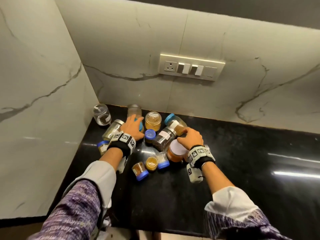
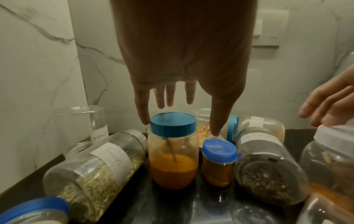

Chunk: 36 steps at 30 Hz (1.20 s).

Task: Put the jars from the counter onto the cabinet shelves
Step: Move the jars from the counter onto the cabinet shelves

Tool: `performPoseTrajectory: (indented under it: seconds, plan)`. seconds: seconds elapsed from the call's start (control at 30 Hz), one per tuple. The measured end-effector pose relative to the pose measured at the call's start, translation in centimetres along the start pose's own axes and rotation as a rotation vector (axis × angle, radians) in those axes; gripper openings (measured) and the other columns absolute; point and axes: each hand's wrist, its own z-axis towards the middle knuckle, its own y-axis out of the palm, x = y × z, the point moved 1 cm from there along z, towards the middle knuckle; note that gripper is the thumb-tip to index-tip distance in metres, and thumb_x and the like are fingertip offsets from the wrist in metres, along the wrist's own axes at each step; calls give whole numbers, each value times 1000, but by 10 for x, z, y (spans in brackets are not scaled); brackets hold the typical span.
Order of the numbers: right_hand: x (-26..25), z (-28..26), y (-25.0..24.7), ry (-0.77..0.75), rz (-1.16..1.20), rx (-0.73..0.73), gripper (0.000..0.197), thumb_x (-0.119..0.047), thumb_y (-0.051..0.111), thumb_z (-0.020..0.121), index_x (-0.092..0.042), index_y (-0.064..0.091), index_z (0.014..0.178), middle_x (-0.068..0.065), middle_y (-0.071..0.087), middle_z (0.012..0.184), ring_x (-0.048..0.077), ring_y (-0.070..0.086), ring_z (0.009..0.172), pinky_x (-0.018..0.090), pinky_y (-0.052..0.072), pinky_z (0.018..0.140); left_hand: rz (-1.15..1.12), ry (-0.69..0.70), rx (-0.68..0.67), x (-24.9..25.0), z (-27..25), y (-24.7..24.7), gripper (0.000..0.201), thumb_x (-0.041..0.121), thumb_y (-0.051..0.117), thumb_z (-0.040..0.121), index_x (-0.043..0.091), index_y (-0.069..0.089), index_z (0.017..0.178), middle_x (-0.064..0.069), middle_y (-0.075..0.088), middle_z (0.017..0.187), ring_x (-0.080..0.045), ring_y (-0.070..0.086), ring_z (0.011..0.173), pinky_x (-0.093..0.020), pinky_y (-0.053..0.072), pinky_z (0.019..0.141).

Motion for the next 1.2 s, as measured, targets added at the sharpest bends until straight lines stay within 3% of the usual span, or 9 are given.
performPoseTrajectory:
  seconds: [0.13,0.27,0.37,0.5,0.67,0.9,1.07,1.13,1.2]
  plan:
    - [22,-2,1,-110,-93,-216,73,-43,83,77,-25,56,142,6,65,139,30,63,125,45,52,106,108,31,13,-5,13,6,76,29,79,76,27,51,147,-10,40,148,-33,35,140,-54,49,103]
    - [29,-19,11,-307,-87,-216,91,-50,85,71,-26,47,151,1,56,149,24,53,136,48,45,114,141,20,45,-14,10,7,73,34,81,74,27,53,142,-12,42,140,-35,39,130,-48,53,95]
    - [25,-24,14,-408,-161,-203,90,-58,82,70,-30,47,148,-3,56,143,23,53,132,48,47,111,103,-12,63,-16,-1,9,70,36,81,74,26,54,138,-13,42,134,-36,43,123,-47,54,89]
    - [19,-26,14,-399,-159,-165,76,-52,81,77,-28,52,143,0,61,140,24,56,128,44,48,108,88,-25,34,-17,-19,10,70,38,81,74,26,53,136,-13,43,132,-35,49,120,-46,54,89]
    - [21,-22,12,-367,-160,-182,81,-56,82,74,-30,48,143,3,60,135,26,56,125,43,48,103,-21,-91,25,-18,-46,15,73,47,81,72,28,52,136,-11,46,131,-32,49,124,-45,49,99]
    - [22,-13,4,-341,-220,-204,78,-67,75,76,-35,51,143,4,59,128,29,59,122,45,51,100,-164,-167,164,-23,-87,9,78,54,83,68,26,56,136,-9,50,129,-29,52,119,-42,49,94]
    - [10,-7,-28,-313,134,-141,78,-76,69,76,-30,62,139,3,65,133,26,63,119,46,54,102,-291,-80,315,-21,-120,-18,98,60,79,56,24,52,142,-8,53,124,-28,56,115,-41,52,93]
    - [-1,-11,-44,-305,341,-190,72,-79,66,72,-27,73,122,4,73,118,26,70,108,53,60,94,-386,-4,408,-17,-135,-35,105,66,71,50,22,51,144,-8,58,126,-26,59,113,-41,55,93]
    - [-17,-19,-59,-284,563,-263,54,-67,70,79,-18,80,101,8,75,99,29,74,92,53,65,79,-484,67,466,-11,-146,-53,108,65,73,51,21,49,146,-7,60,126,-22,59,112,-37,55,94]
